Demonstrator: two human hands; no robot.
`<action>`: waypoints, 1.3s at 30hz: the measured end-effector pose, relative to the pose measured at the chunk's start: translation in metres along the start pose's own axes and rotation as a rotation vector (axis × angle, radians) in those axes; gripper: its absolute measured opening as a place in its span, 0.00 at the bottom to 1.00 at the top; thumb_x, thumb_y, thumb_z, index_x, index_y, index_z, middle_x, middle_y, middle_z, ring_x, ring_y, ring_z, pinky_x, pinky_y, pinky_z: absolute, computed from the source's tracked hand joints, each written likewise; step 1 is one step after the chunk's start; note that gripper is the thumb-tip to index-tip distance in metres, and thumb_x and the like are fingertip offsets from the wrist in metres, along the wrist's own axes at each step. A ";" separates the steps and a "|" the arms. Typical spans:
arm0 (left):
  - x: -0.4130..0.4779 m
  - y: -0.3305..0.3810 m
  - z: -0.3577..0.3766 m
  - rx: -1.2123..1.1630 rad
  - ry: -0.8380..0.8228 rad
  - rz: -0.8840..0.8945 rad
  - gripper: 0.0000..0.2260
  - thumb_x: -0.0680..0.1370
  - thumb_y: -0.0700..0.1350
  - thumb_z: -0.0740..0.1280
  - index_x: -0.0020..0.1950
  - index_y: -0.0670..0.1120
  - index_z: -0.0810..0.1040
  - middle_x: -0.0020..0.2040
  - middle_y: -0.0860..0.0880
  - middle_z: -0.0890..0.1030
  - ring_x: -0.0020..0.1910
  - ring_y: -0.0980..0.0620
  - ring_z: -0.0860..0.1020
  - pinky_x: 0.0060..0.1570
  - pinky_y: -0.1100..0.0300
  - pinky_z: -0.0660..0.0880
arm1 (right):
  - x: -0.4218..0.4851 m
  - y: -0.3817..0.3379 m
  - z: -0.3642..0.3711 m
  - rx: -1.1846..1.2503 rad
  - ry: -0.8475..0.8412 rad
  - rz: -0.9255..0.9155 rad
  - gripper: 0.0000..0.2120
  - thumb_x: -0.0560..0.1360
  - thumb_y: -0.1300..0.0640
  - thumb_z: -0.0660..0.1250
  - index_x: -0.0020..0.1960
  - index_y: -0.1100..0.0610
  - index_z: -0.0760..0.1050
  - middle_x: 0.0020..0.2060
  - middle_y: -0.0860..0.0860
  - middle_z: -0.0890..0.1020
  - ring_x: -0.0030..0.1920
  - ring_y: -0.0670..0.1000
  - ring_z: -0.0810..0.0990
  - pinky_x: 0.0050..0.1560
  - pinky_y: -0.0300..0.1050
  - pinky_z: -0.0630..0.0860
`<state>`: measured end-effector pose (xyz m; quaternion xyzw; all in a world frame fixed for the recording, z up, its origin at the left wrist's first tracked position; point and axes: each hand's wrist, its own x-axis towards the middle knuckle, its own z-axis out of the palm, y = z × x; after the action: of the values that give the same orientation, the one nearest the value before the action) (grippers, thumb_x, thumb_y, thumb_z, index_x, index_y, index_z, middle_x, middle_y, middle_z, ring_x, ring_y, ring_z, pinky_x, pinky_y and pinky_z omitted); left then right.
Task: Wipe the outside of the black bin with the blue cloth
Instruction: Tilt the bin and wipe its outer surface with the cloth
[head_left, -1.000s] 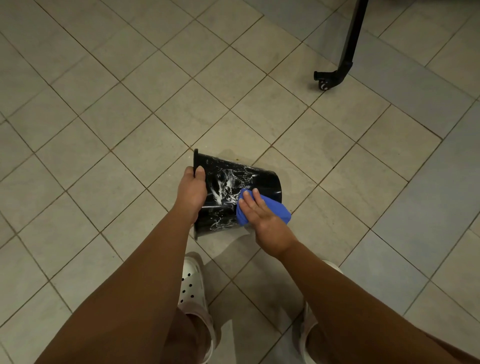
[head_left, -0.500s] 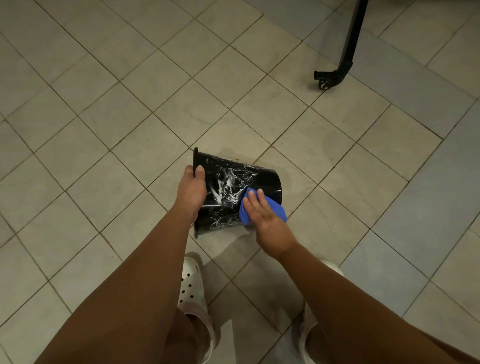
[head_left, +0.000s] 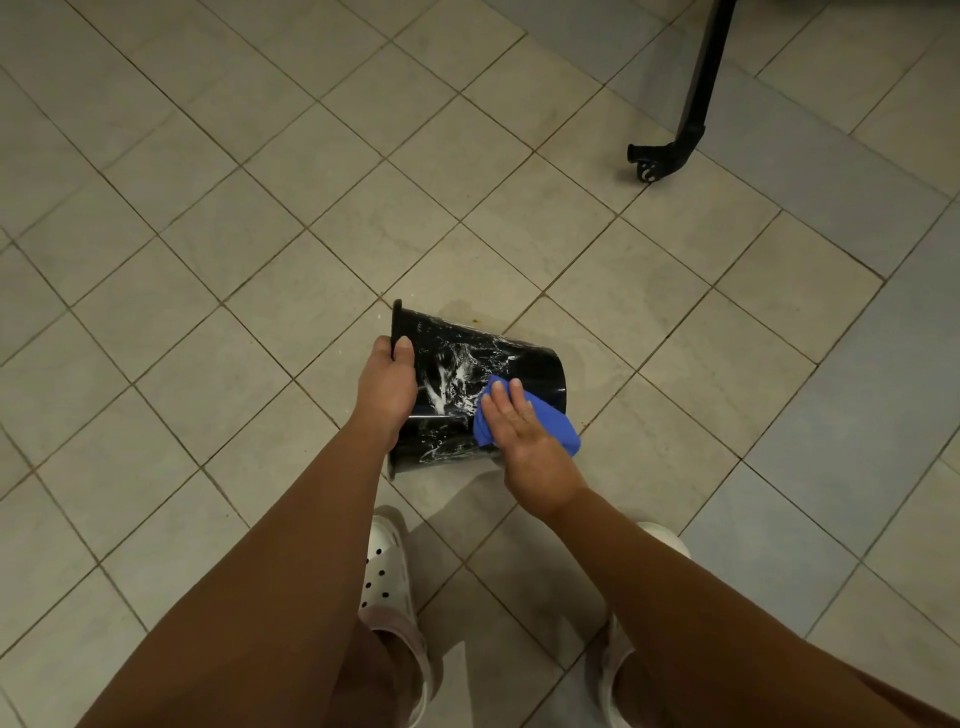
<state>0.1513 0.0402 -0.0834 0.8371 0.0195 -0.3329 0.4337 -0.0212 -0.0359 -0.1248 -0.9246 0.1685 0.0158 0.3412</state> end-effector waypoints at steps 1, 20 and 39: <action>0.000 0.000 0.000 -0.004 -0.003 0.000 0.15 0.86 0.51 0.52 0.64 0.44 0.71 0.56 0.43 0.79 0.54 0.43 0.79 0.51 0.50 0.75 | 0.003 0.000 -0.002 -0.001 -0.001 -0.018 0.35 0.72 0.76 0.54 0.75 0.59 0.48 0.72 0.50 0.42 0.72 0.52 0.36 0.71 0.40 0.43; 0.001 0.004 0.000 -0.071 0.030 -0.091 0.14 0.85 0.50 0.53 0.63 0.45 0.71 0.56 0.42 0.78 0.55 0.42 0.79 0.57 0.45 0.77 | 0.006 -0.002 0.004 -0.063 0.032 -0.115 0.38 0.64 0.81 0.59 0.73 0.64 0.59 0.72 0.61 0.60 0.72 0.61 0.49 0.68 0.54 0.61; 0.002 0.011 0.003 -0.056 -0.003 -0.057 0.16 0.85 0.52 0.53 0.66 0.45 0.71 0.58 0.42 0.79 0.57 0.42 0.79 0.61 0.42 0.76 | 0.022 -0.014 0.003 -0.056 0.092 -0.063 0.37 0.66 0.79 0.60 0.73 0.65 0.57 0.73 0.61 0.59 0.73 0.60 0.52 0.69 0.52 0.64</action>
<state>0.1553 0.0307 -0.0780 0.8233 0.0521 -0.3458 0.4470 0.0040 -0.0304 -0.1219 -0.9384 0.1542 -0.0328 0.3074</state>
